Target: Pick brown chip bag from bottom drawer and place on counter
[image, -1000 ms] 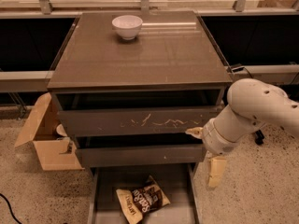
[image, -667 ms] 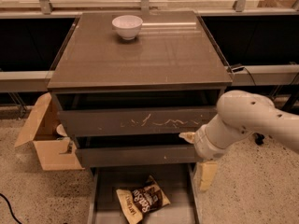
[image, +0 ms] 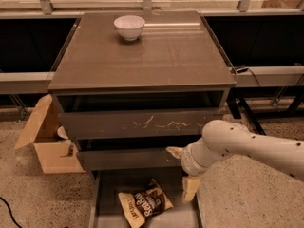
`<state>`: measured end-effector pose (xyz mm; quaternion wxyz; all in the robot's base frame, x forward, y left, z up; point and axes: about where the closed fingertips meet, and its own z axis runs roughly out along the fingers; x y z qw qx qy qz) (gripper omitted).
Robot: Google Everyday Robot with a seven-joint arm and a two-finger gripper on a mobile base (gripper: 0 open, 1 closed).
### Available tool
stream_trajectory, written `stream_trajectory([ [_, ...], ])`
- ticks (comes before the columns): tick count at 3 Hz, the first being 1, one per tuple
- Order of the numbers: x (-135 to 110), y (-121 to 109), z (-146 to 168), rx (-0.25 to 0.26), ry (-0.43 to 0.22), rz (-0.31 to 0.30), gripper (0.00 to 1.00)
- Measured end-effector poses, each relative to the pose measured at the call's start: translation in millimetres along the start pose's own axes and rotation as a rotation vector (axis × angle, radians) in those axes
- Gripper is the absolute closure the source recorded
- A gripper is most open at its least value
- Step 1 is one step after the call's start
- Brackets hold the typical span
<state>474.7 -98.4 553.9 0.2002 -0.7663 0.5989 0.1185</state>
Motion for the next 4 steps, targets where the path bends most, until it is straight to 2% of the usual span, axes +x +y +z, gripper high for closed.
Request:
stream_trajectory([
  [1,0.0,0.0,0.1,0.0,0.0,0.0,0.0],
  [2,1.7,-1.7,20.4,-0.024,0.011,-0.013,0.0],
  [4,14.0,-6.0,92.8,-0.034,-0.037,-0.059,0.0],
])
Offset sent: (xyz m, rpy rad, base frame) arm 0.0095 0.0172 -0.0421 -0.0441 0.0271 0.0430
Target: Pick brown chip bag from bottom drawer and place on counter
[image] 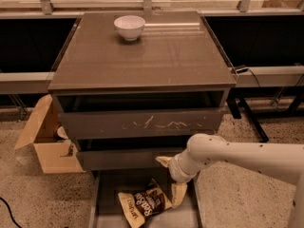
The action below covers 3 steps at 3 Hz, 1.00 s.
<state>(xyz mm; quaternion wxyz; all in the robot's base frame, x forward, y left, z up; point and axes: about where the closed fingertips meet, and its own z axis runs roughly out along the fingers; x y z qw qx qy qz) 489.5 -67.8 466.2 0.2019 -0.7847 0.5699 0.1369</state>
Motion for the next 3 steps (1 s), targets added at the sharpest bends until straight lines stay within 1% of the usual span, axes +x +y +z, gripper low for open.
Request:
stream_trajectory([
  [1,11.1,-3.1,54.9,0.005,-0.053,-0.006,0.0],
  [2,11.1,-3.0,55.1,0.004,-0.053,-0.006,0.0],
  [3,12.0,1.4,67.1,-0.013,-0.052,-0.023,0.0],
])
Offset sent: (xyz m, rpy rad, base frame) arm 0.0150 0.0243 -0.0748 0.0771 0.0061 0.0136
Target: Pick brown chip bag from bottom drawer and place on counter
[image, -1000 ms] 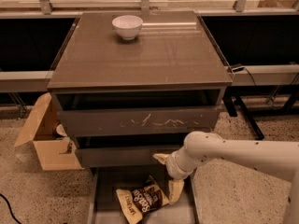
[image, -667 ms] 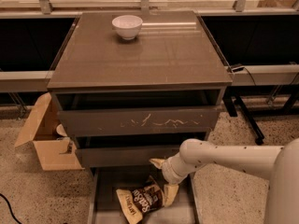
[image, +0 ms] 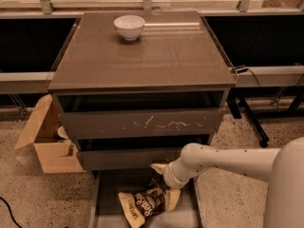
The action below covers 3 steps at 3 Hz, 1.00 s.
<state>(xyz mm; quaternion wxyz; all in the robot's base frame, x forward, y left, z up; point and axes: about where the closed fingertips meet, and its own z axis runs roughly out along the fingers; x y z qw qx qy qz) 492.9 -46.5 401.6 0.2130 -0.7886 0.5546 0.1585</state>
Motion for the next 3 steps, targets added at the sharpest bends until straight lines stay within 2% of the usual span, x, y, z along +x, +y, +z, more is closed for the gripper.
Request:
stream_trajectory([
  [2,5.1,8.9,29.3,-0.045,-0.007,-0.02,0.0],
  [3,14.4,12.7,57.3,-0.081,-0.032,-0.007,0.0],
])
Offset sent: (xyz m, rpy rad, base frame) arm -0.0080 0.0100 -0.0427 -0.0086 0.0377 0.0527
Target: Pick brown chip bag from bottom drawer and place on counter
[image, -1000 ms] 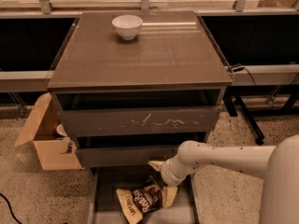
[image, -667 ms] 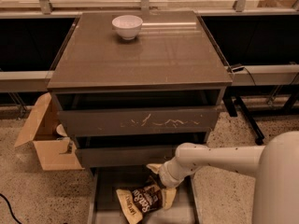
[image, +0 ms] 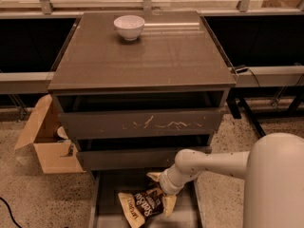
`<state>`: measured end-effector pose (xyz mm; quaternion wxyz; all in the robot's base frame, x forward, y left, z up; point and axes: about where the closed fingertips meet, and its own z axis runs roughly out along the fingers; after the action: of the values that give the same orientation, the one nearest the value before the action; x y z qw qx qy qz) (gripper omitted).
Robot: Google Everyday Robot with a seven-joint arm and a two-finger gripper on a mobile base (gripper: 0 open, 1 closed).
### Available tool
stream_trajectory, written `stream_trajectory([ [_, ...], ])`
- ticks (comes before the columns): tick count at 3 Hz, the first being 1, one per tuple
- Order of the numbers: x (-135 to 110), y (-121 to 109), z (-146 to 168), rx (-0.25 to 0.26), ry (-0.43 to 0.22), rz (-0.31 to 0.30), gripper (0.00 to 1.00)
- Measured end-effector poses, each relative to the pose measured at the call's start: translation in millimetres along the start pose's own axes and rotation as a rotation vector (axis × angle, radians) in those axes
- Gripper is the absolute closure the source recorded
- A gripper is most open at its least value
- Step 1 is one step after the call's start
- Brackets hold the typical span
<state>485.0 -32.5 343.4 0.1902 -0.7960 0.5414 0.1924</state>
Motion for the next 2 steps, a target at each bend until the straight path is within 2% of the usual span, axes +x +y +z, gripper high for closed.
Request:
stream_trajectory([
  [1,0.0,0.0,0.0,0.0,0.0,0.0,0.0],
  [2,13.3,-0.1,20.9,-0.006,0.013,0.009,0.0],
])
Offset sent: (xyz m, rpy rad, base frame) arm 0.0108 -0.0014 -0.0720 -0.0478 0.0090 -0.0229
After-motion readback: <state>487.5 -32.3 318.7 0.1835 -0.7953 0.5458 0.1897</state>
